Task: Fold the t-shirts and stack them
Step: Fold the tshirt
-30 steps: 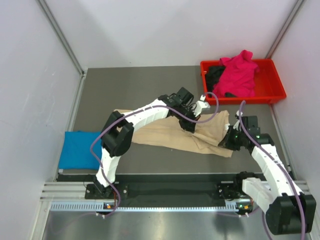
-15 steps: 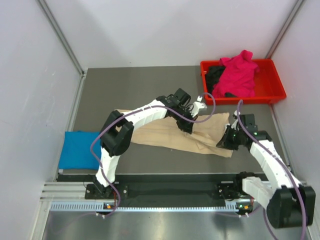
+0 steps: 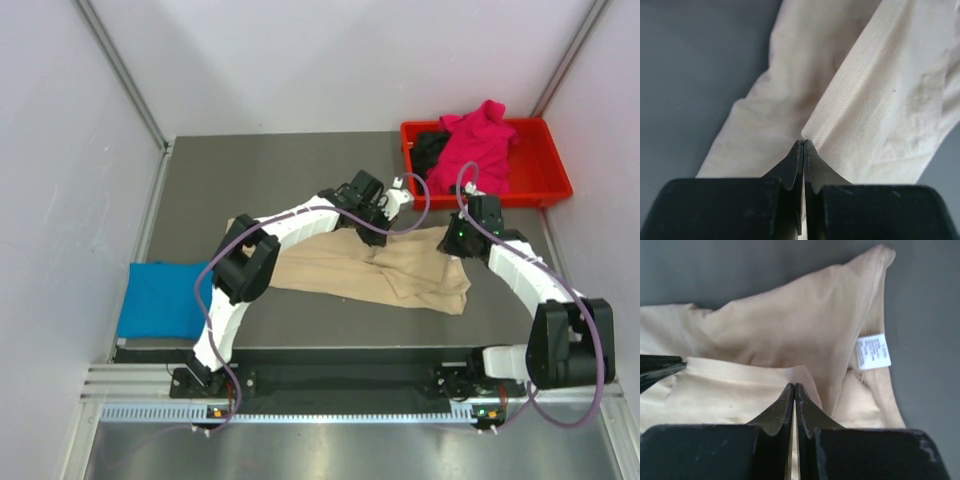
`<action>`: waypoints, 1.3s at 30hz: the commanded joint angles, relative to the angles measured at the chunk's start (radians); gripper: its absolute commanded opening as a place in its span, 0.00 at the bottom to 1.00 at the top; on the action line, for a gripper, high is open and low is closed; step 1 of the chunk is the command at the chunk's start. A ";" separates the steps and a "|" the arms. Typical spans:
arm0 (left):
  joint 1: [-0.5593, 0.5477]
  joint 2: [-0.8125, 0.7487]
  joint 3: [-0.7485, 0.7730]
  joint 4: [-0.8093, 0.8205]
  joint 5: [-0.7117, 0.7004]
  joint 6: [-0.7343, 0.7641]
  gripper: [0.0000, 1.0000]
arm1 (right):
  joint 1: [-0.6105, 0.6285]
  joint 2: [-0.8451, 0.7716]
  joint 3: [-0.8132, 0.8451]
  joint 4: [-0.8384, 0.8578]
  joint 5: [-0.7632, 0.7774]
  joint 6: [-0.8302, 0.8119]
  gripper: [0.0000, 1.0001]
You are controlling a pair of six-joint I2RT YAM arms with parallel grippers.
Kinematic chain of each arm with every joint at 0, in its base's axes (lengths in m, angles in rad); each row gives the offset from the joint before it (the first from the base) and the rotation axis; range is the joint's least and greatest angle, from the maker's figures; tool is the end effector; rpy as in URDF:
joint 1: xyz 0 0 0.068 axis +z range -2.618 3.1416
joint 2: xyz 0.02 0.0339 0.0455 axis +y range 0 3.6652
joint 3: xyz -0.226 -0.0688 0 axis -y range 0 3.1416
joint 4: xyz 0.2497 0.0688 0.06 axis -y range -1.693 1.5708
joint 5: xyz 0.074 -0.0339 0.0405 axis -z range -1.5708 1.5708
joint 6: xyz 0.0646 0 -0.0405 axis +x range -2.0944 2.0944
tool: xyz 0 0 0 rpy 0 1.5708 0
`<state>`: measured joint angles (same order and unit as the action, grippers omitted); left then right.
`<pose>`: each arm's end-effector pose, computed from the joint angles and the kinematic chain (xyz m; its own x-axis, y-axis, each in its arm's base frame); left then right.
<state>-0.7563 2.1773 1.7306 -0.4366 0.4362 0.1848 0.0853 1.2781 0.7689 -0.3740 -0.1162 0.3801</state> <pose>0.3334 -0.3520 0.1430 -0.4025 0.6087 -0.6838 0.9064 0.3697 -0.2044 0.2881 0.0321 0.1538 -0.7736 0.3037 -0.5561 0.1390 0.9376 0.3187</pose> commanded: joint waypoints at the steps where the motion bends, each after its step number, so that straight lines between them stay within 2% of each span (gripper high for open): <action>1: 0.003 0.004 0.058 0.071 -0.086 -0.018 0.00 | 0.013 0.062 0.059 0.089 0.070 -0.046 0.00; 7: 0.005 0.024 0.060 0.117 -0.186 -0.061 0.00 | 0.013 0.109 0.078 0.130 0.112 -0.064 0.00; 14: 0.003 0.068 0.066 0.119 -0.160 -0.074 0.00 | 0.013 0.150 0.089 0.150 0.113 -0.069 0.00; 16: 0.005 0.081 0.081 0.113 -0.168 -0.071 0.08 | 0.011 0.162 0.098 0.146 0.139 -0.072 0.05; 17: 0.005 0.085 0.089 0.108 -0.171 -0.068 0.15 | 0.013 0.167 0.110 0.141 0.139 -0.070 0.12; 18: 0.005 0.085 0.096 0.099 -0.185 -0.071 0.36 | 0.013 0.174 0.118 0.126 0.139 -0.070 0.34; 19: 0.003 0.087 0.110 0.092 -0.197 -0.073 0.44 | 0.014 0.176 0.125 0.113 0.144 -0.067 0.40; 20: 0.003 0.084 0.115 0.088 -0.208 -0.076 0.50 | 0.013 0.172 0.139 0.098 0.157 -0.055 0.44; 21: 0.003 0.079 0.119 0.084 -0.226 -0.076 0.63 | 0.013 0.152 0.142 0.074 0.165 -0.049 0.48; 22: 0.005 0.064 0.129 0.070 -0.229 -0.073 0.66 | 0.013 0.135 0.141 0.063 0.170 -0.043 0.49; 26: 0.006 0.010 0.126 0.042 -0.257 -0.055 0.68 | 0.013 0.018 0.070 0.011 0.170 0.029 0.52; 27: 0.005 0.000 0.123 0.035 -0.260 -0.050 0.80 | 0.013 -0.021 0.050 0.001 0.165 0.045 0.52; 30: 0.006 -0.037 0.107 -0.005 -0.271 -0.038 0.80 | 0.013 -0.055 -0.016 -0.009 0.121 0.092 0.52; 32: 0.008 -0.077 0.054 -0.014 -0.252 -0.035 0.80 | 0.013 -0.054 -0.055 0.000 0.035 0.123 0.52; 34: 0.006 -0.123 -0.039 0.022 -0.220 -0.039 0.78 | 0.013 -0.042 -0.083 0.013 0.023 0.141 0.50; 38: 0.005 -0.119 -0.117 0.053 -0.102 -0.082 0.69 | 0.011 -0.013 -0.118 0.053 -0.002 0.175 0.48; 39: 0.003 -0.111 -0.120 0.053 -0.084 -0.090 0.63 | 0.011 0.004 -0.123 0.070 -0.010 0.178 0.48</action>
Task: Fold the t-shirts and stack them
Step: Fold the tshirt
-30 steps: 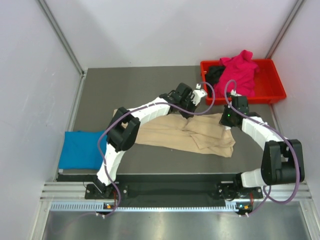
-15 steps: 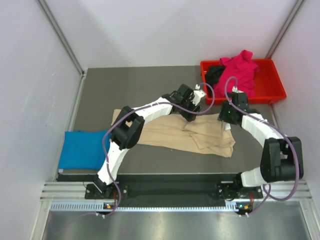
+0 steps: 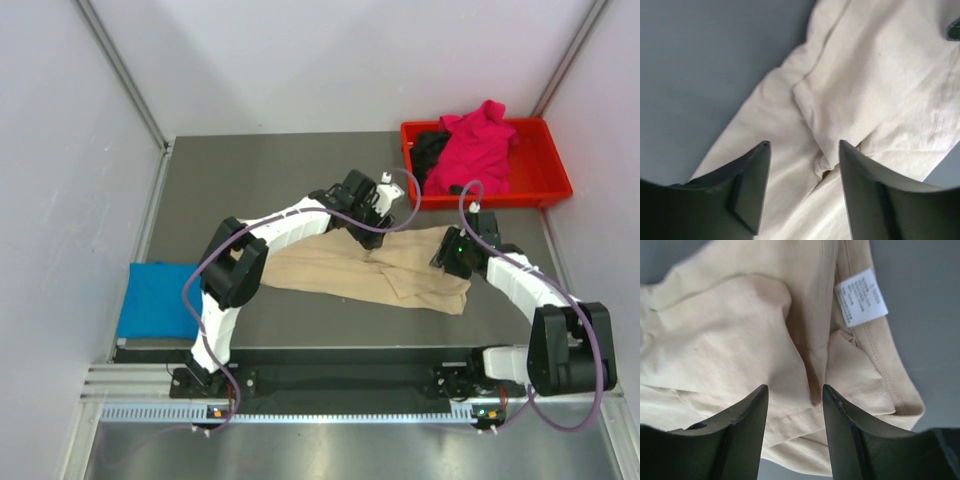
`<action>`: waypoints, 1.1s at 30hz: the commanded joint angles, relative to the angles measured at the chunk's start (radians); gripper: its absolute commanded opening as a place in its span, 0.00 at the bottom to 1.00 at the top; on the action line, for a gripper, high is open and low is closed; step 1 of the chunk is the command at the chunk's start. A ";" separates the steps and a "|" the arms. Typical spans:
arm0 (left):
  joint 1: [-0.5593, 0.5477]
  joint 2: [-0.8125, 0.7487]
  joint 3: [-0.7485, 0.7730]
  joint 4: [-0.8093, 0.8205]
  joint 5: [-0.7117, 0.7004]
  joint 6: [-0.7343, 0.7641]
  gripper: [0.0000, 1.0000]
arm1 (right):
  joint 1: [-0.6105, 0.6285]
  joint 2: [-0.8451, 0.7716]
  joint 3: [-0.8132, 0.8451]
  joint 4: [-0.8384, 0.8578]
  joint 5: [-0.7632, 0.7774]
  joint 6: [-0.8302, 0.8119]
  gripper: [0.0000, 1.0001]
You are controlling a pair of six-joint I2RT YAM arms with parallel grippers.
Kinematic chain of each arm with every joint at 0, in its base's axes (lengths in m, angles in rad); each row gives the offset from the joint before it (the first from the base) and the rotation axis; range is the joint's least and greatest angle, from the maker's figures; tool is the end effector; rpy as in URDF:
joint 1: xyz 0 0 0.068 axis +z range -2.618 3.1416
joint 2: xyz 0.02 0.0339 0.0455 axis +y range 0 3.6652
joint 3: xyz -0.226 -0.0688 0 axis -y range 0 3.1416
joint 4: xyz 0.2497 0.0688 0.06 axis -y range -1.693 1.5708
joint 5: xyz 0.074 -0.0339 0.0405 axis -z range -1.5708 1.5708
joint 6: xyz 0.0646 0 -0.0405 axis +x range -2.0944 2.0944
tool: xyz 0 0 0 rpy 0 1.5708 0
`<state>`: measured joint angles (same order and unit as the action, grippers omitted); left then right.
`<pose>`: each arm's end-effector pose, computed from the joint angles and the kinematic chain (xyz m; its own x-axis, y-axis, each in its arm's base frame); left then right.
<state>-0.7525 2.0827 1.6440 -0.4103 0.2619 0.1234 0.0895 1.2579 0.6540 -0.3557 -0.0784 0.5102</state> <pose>0.3334 -0.3351 0.1564 -0.4471 0.5815 -0.6796 0.8465 0.5205 -0.1115 0.2679 0.0291 0.1228 -0.7772 0.4191 -0.4694 0.2815 0.8987 0.3362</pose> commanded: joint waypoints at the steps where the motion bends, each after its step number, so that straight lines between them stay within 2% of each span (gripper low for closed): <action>1: -0.001 0.003 -0.033 0.028 0.100 -0.033 0.60 | 0.007 0.032 -0.017 0.063 -0.055 0.056 0.48; 3: 0.001 0.014 -0.030 0.030 0.126 -0.050 0.55 | 0.007 0.049 -0.037 0.090 -0.076 0.071 0.47; 7: -0.001 0.033 -0.030 0.048 0.166 -0.068 0.52 | 0.001 0.058 -0.051 0.101 -0.078 0.079 0.43; 11: 0.001 0.057 -0.027 0.047 0.171 -0.074 0.50 | -0.014 0.040 -0.056 0.064 -0.043 0.060 0.45; 17: 0.001 0.085 -0.024 0.033 0.158 -0.073 0.32 | -0.022 0.014 -0.074 0.053 -0.047 0.054 0.47; 20: 0.001 0.079 -0.019 0.033 0.165 -0.077 0.30 | -0.023 0.032 -0.083 0.073 -0.070 0.060 0.44; 23: 0.001 0.071 -0.016 0.030 0.169 -0.074 0.26 | -0.031 0.063 -0.085 0.081 -0.081 0.059 0.31; 24: 0.001 0.070 -0.016 0.027 0.169 -0.071 0.21 | -0.033 0.054 -0.086 0.080 -0.080 0.057 0.21; 27: 0.001 0.062 -0.016 0.019 0.169 -0.061 0.14 | -0.037 0.009 -0.079 0.061 -0.061 0.057 0.11; 29: 0.001 0.057 -0.016 0.015 0.171 -0.053 0.00 | -0.037 -0.006 -0.057 0.026 -0.055 0.047 0.08; 33: 0.002 0.054 0.007 -0.013 0.174 -0.033 0.00 | -0.037 -0.023 -0.014 -0.043 -0.041 0.016 0.02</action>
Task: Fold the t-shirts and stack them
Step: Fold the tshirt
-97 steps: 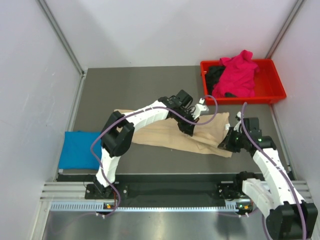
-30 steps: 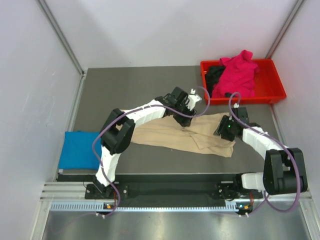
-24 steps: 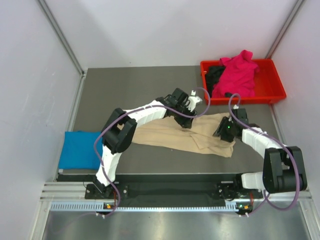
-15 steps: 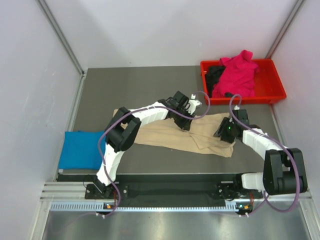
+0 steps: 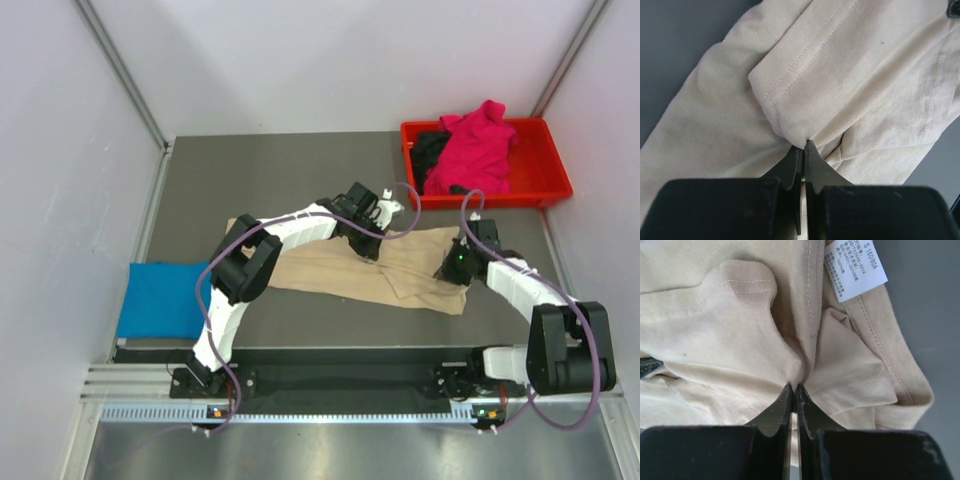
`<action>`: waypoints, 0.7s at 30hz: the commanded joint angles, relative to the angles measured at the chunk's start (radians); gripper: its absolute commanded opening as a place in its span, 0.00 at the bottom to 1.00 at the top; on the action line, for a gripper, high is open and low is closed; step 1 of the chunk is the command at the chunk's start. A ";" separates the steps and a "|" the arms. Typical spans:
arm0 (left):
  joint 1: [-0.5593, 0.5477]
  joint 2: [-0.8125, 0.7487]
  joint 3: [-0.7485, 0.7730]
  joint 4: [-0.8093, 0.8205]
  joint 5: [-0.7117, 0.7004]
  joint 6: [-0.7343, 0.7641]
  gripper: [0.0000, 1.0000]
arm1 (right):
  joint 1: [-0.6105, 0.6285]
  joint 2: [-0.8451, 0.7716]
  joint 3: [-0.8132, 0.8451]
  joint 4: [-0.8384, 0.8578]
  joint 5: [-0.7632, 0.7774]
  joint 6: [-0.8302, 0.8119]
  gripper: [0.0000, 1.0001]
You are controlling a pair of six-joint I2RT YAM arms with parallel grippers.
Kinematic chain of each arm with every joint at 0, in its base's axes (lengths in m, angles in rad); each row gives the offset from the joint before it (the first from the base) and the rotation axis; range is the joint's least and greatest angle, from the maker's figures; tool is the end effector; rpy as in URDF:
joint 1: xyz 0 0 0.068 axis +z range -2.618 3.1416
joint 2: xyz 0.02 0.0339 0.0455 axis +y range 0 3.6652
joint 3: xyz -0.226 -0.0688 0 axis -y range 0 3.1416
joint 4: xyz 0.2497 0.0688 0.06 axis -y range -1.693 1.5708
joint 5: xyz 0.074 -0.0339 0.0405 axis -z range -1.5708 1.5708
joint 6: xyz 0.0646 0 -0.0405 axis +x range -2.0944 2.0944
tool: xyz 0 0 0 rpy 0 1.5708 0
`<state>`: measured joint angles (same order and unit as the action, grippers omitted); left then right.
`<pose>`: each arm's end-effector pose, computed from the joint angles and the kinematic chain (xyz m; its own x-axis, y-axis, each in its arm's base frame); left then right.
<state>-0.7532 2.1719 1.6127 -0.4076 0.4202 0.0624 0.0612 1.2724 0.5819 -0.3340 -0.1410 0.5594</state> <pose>0.3225 -0.3385 0.1088 -0.5498 0.5935 -0.5878 0.8294 0.4715 -0.2997 0.2549 0.0247 0.0988 -0.7937 0.4778 -0.3766 0.3395 0.8615 0.3775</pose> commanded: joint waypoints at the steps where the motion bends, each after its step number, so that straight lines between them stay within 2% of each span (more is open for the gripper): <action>1: 0.005 -0.037 0.044 -0.022 0.015 0.036 0.00 | -0.009 -0.042 0.076 -0.080 0.036 -0.048 0.02; 8: 0.009 -0.061 0.069 -0.085 0.041 0.069 0.00 | -0.009 -0.105 0.108 -0.209 0.005 -0.082 0.00; 17: 0.009 -0.031 0.044 -0.125 0.069 0.096 0.01 | -0.011 -0.091 0.023 -0.189 -0.017 -0.079 0.01; 18: 0.008 -0.020 0.047 -0.128 0.071 0.094 0.07 | -0.009 -0.082 0.019 -0.180 -0.008 -0.081 0.07; 19: 0.009 -0.014 0.052 -0.132 0.069 0.088 0.26 | -0.009 -0.071 0.016 -0.171 0.024 -0.081 0.14; 21: 0.009 -0.020 0.067 -0.137 0.069 0.082 0.45 | -0.011 -0.045 0.022 -0.168 0.047 -0.079 0.29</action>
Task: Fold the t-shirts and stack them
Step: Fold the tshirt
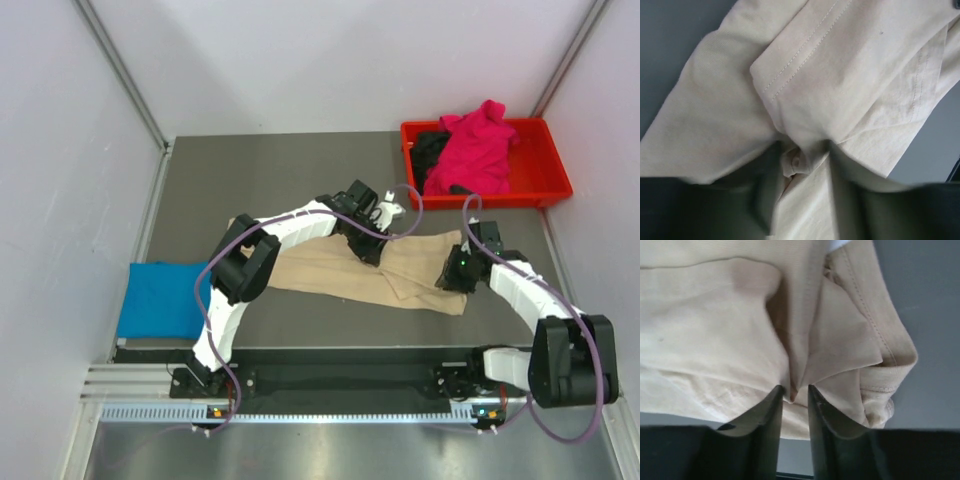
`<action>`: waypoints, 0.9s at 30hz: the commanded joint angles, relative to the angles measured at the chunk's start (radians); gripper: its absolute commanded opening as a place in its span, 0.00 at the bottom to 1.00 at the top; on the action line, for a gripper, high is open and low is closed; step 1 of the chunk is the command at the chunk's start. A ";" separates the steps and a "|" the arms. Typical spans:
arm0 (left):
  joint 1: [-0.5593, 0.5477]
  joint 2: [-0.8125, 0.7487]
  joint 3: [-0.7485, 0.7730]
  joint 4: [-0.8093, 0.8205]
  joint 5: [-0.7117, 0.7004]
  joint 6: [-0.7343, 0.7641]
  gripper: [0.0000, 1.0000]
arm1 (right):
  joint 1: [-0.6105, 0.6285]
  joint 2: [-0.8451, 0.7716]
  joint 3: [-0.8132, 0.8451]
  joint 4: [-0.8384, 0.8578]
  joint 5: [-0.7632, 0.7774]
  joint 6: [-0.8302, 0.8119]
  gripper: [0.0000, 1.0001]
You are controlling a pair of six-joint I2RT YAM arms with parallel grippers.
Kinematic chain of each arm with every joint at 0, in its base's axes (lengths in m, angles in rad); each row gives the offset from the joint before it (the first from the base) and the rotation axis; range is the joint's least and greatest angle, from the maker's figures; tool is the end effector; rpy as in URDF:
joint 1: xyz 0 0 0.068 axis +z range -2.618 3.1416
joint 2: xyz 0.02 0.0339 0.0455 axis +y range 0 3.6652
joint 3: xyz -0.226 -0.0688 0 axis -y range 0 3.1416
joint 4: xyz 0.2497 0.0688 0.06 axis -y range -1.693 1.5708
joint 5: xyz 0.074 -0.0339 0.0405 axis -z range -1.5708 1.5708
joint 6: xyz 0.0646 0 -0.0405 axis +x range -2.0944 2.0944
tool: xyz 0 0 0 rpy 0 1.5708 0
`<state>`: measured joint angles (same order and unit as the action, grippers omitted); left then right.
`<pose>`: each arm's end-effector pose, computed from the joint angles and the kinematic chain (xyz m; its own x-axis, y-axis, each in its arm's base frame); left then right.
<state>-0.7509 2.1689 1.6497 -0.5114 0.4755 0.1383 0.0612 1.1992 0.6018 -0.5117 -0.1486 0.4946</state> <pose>0.3172 -0.3364 0.1157 -0.5136 0.6470 -0.5635 0.8577 0.4040 -0.3179 0.2385 0.0242 0.1098 -0.8465 0.4185 -0.3292 0.3130 0.8913 0.3281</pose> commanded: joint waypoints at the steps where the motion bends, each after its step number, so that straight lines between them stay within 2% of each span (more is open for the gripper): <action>1: 0.007 -0.023 0.035 -0.032 0.012 0.007 0.56 | -0.012 0.031 0.013 0.012 0.063 -0.010 0.31; 5: 0.031 -0.092 0.056 -0.050 0.011 0.023 0.67 | -0.011 -0.042 0.049 -0.017 0.093 0.001 0.42; 6: 0.042 -0.125 0.059 -0.065 0.017 0.026 0.74 | -0.011 -0.056 0.065 -0.033 0.107 0.001 0.45; 9: 0.106 -0.193 0.053 -0.139 0.055 0.056 0.75 | -0.011 -0.114 0.078 -0.103 0.144 -0.005 0.49; 11: 0.189 -0.234 -0.008 -0.151 0.057 0.087 0.75 | -0.011 -0.157 0.069 -0.143 0.171 0.001 0.51; 13: 0.298 -0.283 -0.053 -0.141 0.034 0.107 0.75 | -0.014 -0.182 0.036 -0.155 0.198 0.034 0.59; 14: 0.332 -0.306 -0.092 -0.136 -0.022 0.118 0.75 | -0.014 -0.203 0.029 -0.154 0.196 0.042 0.61; 19: 0.493 -0.331 -0.220 -0.034 -0.257 0.223 0.75 | -0.032 -0.222 -0.028 -0.114 0.230 0.110 0.64; 27: 0.639 -0.216 -0.245 0.089 -0.374 0.248 0.77 | -0.050 -0.178 -0.129 0.018 0.225 0.182 0.59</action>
<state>-0.1379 1.9171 1.3952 -0.5182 0.1665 0.3519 0.0269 1.0077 0.4896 -0.5812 0.0601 0.6300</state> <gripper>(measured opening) 0.768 0.606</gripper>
